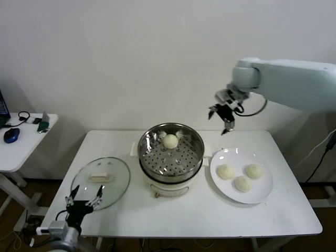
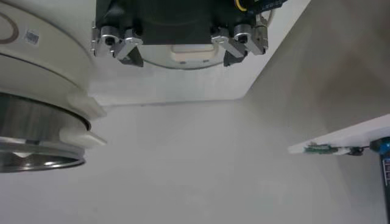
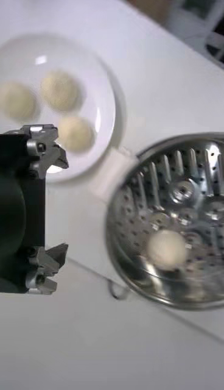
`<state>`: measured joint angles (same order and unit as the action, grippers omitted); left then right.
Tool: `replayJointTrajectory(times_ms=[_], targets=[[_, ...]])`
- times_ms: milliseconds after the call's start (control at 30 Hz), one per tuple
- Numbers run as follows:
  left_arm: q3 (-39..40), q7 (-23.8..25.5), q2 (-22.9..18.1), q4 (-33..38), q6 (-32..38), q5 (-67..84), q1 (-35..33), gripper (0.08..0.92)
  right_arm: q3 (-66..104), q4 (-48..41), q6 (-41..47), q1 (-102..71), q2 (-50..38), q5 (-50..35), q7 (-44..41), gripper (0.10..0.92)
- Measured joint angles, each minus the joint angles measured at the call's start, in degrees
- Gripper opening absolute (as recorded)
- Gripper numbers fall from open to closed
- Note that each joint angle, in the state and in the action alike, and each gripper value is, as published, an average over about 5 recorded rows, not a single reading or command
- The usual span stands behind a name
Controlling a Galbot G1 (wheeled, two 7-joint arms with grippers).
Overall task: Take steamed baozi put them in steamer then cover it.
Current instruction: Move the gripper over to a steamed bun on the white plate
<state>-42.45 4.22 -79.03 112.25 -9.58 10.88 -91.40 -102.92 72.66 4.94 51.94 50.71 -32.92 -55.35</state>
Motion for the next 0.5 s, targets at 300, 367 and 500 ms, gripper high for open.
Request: replayJointTrajectory(times_ms=[300, 367, 500], targets=[[-0.17, 0.15, -0.06, 0.07, -0.42, -0.06, 0.32, 0.823, 4.17, 0.82, 7.97, -10.18, -5.08, 0.99, 3.55, 0.823], [-0.34, 0.14, -0.09, 0.07, -0.43, -0.07, 0.25, 0.823, 5.70, 0.10, 8.94, -12.80, -5.14, 1.72, 4.18, 0.823], [-0.72, 0.14, -0.12, 0.06, -0.43, -0.05, 0.03, 0.823, 8.88, -2.03, 10.26, -17.84, -4.48, 3.40, 5.10, 0.823]])
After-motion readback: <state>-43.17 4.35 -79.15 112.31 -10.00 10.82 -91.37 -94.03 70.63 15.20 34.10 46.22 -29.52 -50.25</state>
